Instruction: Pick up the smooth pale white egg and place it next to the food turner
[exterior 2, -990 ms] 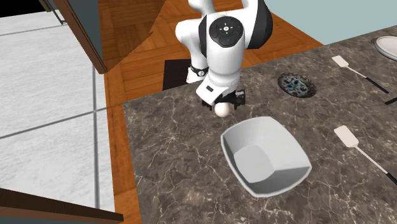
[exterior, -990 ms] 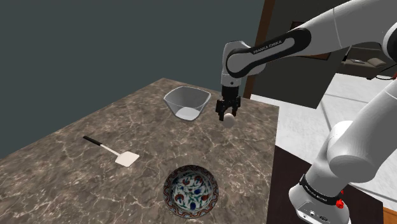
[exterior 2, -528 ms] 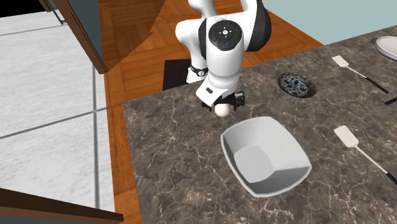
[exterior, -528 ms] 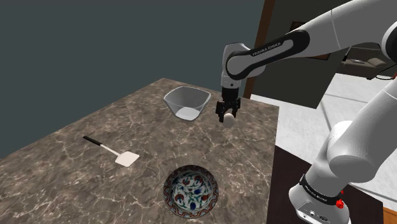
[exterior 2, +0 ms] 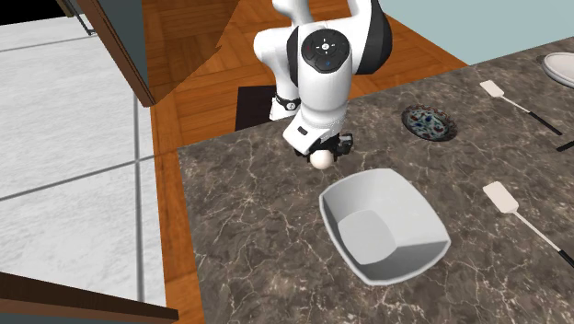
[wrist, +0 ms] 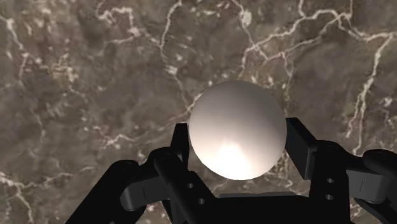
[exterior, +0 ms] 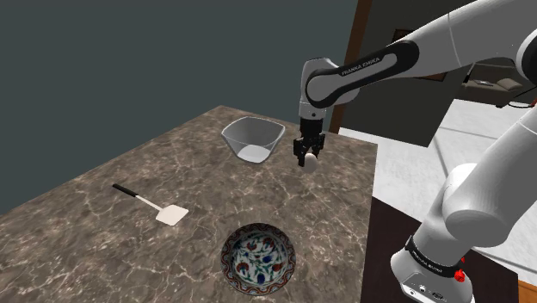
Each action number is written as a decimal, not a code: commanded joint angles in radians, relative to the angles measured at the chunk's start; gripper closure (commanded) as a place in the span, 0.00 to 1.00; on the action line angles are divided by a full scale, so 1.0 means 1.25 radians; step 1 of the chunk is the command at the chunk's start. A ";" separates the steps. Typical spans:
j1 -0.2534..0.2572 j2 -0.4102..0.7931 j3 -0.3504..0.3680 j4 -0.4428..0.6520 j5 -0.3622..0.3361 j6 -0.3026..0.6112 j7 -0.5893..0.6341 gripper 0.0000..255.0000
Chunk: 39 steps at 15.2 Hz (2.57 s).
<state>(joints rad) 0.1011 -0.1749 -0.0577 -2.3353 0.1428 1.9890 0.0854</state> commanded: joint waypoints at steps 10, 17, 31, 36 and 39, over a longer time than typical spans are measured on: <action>-0.001 -0.030 0.000 0.047 -0.006 -0.077 0.012 1.00; -0.002 -0.052 0.000 0.102 -0.010 -0.153 0.022 1.00; -0.002 -0.069 -0.001 0.236 -0.014 -0.302 0.041 1.00; 0.030 -0.021 0.043 0.284 0.009 -0.293 0.110 1.00; 0.053 0.021 0.074 0.328 0.022 -0.287 0.161 1.00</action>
<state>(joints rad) 0.1565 -0.1777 0.0205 -1.9596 0.1643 1.6314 0.2622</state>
